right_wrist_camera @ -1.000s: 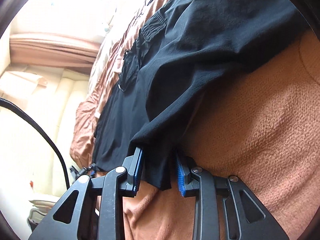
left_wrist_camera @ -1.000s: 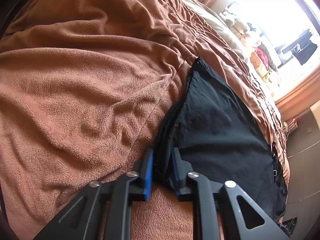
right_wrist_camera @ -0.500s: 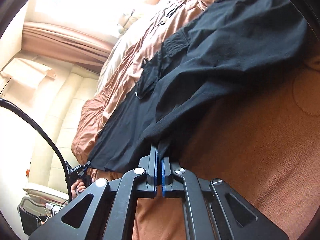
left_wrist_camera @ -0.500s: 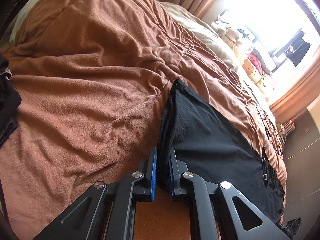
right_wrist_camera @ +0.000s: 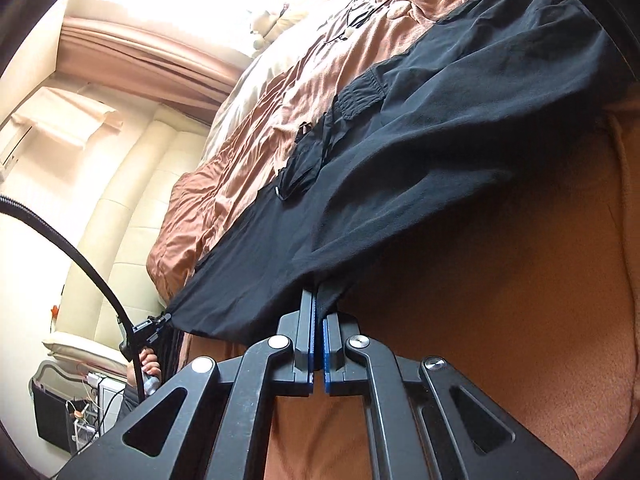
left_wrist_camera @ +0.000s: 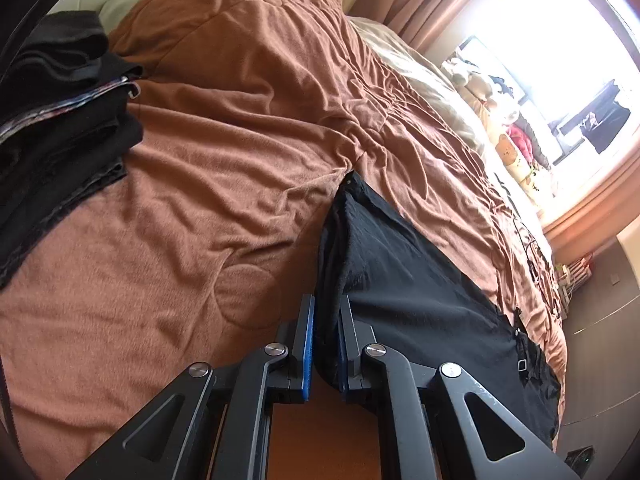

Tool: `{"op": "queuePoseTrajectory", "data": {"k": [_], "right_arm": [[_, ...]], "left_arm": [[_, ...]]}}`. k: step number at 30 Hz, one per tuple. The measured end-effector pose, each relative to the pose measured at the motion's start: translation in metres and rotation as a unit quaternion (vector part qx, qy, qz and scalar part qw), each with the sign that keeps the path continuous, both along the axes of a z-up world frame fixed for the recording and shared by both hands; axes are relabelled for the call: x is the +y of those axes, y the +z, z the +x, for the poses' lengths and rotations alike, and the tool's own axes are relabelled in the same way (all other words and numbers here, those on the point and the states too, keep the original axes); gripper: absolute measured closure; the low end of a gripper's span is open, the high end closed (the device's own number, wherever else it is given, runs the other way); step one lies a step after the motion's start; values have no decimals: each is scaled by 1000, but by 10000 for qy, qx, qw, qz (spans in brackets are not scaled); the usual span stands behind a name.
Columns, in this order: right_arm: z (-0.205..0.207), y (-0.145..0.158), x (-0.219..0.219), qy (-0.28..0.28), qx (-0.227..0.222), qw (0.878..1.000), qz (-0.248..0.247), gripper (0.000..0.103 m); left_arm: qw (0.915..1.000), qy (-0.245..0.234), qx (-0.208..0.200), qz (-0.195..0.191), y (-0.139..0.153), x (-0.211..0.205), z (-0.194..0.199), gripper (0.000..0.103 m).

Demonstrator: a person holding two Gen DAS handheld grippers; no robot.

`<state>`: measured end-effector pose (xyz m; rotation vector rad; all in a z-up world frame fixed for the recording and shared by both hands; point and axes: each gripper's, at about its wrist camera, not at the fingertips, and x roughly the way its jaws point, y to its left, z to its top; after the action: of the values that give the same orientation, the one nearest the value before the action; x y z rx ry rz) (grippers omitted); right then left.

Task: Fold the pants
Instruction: 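Pull the pants edges with both tools to straighten, then open both tools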

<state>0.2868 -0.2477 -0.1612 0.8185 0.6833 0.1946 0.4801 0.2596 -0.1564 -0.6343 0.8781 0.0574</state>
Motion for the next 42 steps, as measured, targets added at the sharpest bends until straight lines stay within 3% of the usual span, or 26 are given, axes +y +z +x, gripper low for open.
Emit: {"op": "queuePoseTrajectory", "data": {"k": [13, 24, 38, 42], "right_arm": [[-24, 9, 9, 248, -114, 9995, -176, 103], [-30, 5, 30, 400, -94, 9987, -296, 103], [-24, -2, 47, 507, -1, 9981, -358, 103], [-12, -11, 46, 515, 308, 9973, -418, 101]], "left_arm": [[9991, 403, 13, -106, -9, 21, -77, 93], [9982, 585, 94, -120, -18, 47, -118, 93], [9975, 661, 233, -8, -29, 68, -128, 93], [9970, 659, 417, 23, -41, 70, -122, 92]]}}
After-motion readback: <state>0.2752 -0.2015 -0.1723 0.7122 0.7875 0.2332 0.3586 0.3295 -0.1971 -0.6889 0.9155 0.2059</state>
